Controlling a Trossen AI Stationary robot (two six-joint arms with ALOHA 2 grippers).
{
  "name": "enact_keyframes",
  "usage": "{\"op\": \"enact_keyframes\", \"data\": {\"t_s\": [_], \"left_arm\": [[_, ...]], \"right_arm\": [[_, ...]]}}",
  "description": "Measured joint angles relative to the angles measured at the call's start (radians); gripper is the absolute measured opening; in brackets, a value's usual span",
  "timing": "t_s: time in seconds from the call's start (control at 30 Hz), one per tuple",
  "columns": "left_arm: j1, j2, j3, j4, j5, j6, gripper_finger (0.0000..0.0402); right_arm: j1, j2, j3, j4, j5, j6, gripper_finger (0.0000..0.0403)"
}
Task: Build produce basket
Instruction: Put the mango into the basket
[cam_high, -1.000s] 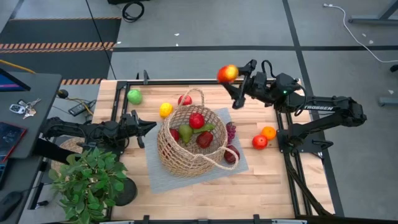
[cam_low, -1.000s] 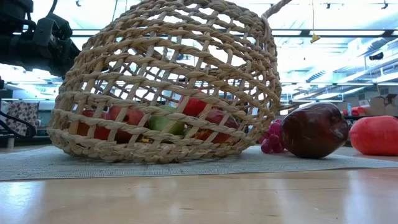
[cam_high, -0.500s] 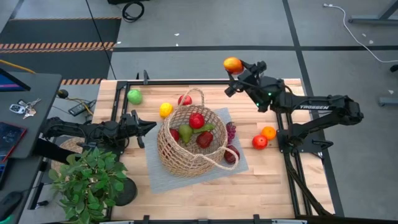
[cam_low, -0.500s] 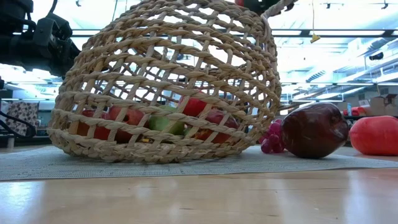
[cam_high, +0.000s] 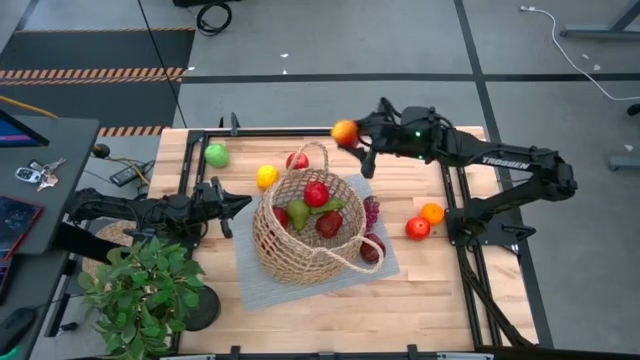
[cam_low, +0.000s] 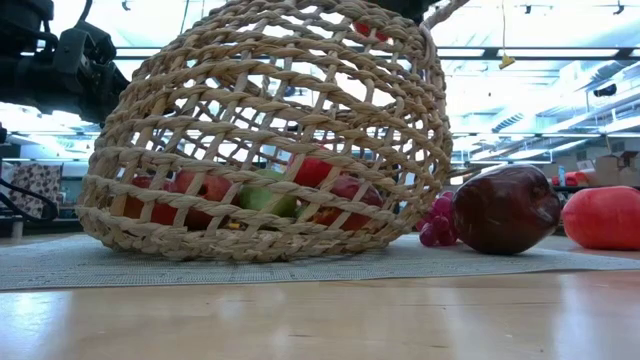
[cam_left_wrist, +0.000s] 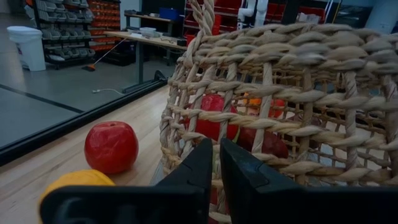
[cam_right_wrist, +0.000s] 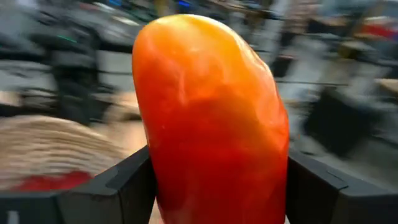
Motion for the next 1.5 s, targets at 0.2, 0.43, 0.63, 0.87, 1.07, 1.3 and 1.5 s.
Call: {"op": "enact_keyframes", "data": {"t_s": [0.2, 0.43, 0.63, 0.87, 1.07, 1.3, 1.5], "left_arm": [[0.000, 0.000, 0.000, 0.000, 0.000, 0.000, 0.0032], [0.000, 0.000, 0.000, 0.000, 0.000, 0.000, 0.0040], [0.000, 0.000, 0.000, 0.000, 0.000, 0.000, 0.0036], [0.000, 0.000, 0.000, -0.001, 0.000, 0.000, 0.0034], [0.000, 0.000, 0.000, 0.000, 0.000, 0.000, 0.0040], [0.000, 0.000, 0.000, 0.000, 0.000, 0.000, 0.0034], [0.000, 0.000, 0.000, -0.001, 0.000, 0.000, 0.0035]], "right_arm": [[-0.026, 0.115, 0.001, 0.026, -0.271, 0.142, 0.0280], [0.006, 0.211, 0.000, 0.090, -0.512, 0.190, 0.0280], [0.044, 0.294, 0.001, 0.091, -0.500, 0.136, 0.0280], [0.094, 0.352, 0.000, -0.087, -0.363, 0.023, 0.0280], [0.155, 0.347, 0.000, -0.148, -0.149, -0.092, 0.0281], [0.174, 0.347, 0.000, -0.192, -0.134, -0.152, 0.0287], [0.173, 0.347, 0.020, -0.295, -0.110, -0.127, 0.0328]]}}
